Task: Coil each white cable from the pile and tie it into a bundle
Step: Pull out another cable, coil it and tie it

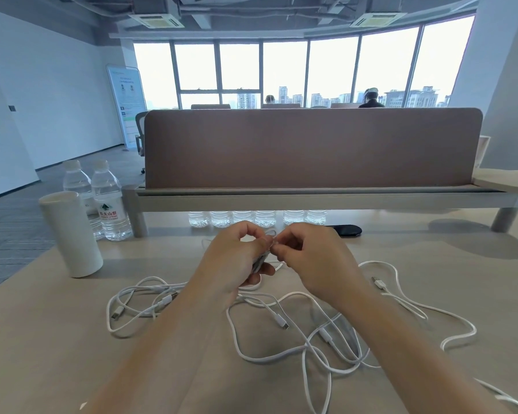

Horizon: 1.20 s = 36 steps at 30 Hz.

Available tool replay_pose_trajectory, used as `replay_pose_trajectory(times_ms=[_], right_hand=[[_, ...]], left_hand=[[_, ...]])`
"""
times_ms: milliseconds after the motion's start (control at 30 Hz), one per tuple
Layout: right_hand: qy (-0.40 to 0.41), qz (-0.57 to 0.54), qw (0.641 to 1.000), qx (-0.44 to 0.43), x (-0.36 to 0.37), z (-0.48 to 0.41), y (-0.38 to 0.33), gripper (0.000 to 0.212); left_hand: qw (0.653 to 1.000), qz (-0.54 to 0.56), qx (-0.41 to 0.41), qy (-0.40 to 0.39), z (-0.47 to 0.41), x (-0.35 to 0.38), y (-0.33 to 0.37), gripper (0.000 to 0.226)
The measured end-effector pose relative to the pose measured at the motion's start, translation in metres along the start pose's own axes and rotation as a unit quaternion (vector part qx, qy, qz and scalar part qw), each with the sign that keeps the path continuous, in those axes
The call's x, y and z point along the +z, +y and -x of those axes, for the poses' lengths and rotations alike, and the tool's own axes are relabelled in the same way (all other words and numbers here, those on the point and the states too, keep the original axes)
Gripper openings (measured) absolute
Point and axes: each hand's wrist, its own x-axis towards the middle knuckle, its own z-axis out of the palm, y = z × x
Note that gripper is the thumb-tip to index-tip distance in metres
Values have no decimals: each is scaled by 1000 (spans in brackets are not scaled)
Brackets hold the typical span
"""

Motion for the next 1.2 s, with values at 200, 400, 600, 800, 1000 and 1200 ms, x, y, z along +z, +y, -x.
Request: replay_pose_trajectory(times_ms=[200,400,600,800,1000,1200], right_hand=[[-11,-27,1000,-1,-1,0,-2,11],[-8,-19,1000,-9,0,1,-3,14],[-10,-23,1000,4,-1,1,-4,15],[-11,-137,989,49,-2,-1,-6,19],[-29,-260,961,94,-3,2,-12,17],[-20,-260,960,97,-3,2,-13,21]], left_hand=[[1000,10,-2,5,-1,-2,1,10],[1000,9,-5,-19,-1,-3,0,12],[1000,-8,1,-22,-1,-2,-2,11],[998,-49,35,-16,0,0,0,13],[998,-19,39,-42,-2,0,0,38],[999,-5,-3,-38,-4,3,-4,26]])
